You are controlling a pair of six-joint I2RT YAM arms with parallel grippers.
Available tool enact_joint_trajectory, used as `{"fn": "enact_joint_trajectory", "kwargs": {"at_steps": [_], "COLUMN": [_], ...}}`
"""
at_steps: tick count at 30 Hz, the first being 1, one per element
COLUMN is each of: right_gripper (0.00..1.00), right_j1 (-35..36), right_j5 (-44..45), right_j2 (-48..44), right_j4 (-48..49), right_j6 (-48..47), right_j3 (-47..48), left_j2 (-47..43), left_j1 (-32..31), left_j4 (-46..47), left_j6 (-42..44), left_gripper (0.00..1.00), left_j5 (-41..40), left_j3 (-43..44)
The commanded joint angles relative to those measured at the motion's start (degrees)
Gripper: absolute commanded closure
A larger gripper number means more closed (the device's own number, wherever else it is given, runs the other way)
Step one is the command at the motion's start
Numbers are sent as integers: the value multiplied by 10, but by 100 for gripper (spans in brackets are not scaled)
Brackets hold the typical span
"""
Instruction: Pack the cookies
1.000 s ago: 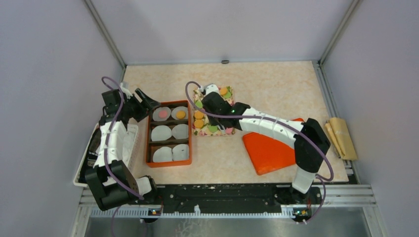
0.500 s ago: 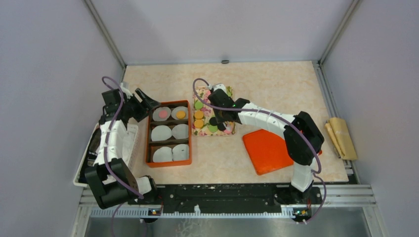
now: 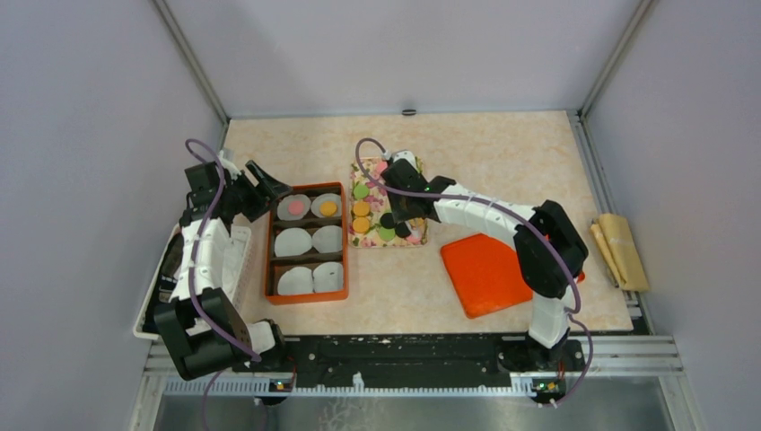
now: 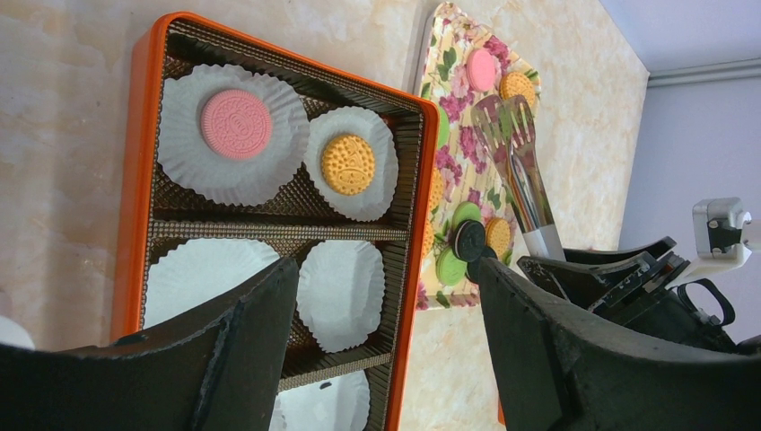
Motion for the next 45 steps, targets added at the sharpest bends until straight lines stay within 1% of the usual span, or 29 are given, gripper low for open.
{"fn": "enact_joint_trajectory", "kwargs": {"at_steps": [1, 9, 18, 22, 25, 27, 31, 36, 45], "right_gripper": [60, 60, 60, 64, 69, 77, 85, 89, 91], "right_j1": [-5, -13, -32, -37, -36, -37, -27, 1, 42], "right_j5": [-8, -27, -36, -43, -48, -50, -42, -12, -14], "right_j2": [16, 50, 101, 112, 93, 70, 11, -41, -94], "right_j4": [13, 9, -17, -27, -11, 10, 50, 52, 41], "right_j6": [3, -4, -2, 1, 1, -4, -23, -55, -71], "right_j3": [33, 80, 150, 161, 139, 117, 72, 60, 31], "left_j2": [4, 7, 13, 15, 14, 14, 14, 10, 0], "left_j1": [4, 4, 7, 8, 9, 11, 13, 14, 16], "left_j4": [13, 13, 17, 16, 14, 13, 10, 5, -13], "left_j6": [5, 6, 6, 9, 11, 10, 10, 10, 17], "left_gripper": [20, 20, 20, 21, 21, 21, 21, 21, 21], "left_j5": [13, 15, 21, 26, 23, 22, 19, 18, 10], "left_j3": [15, 13, 10, 10, 10, 11, 19, 22, 37]}}
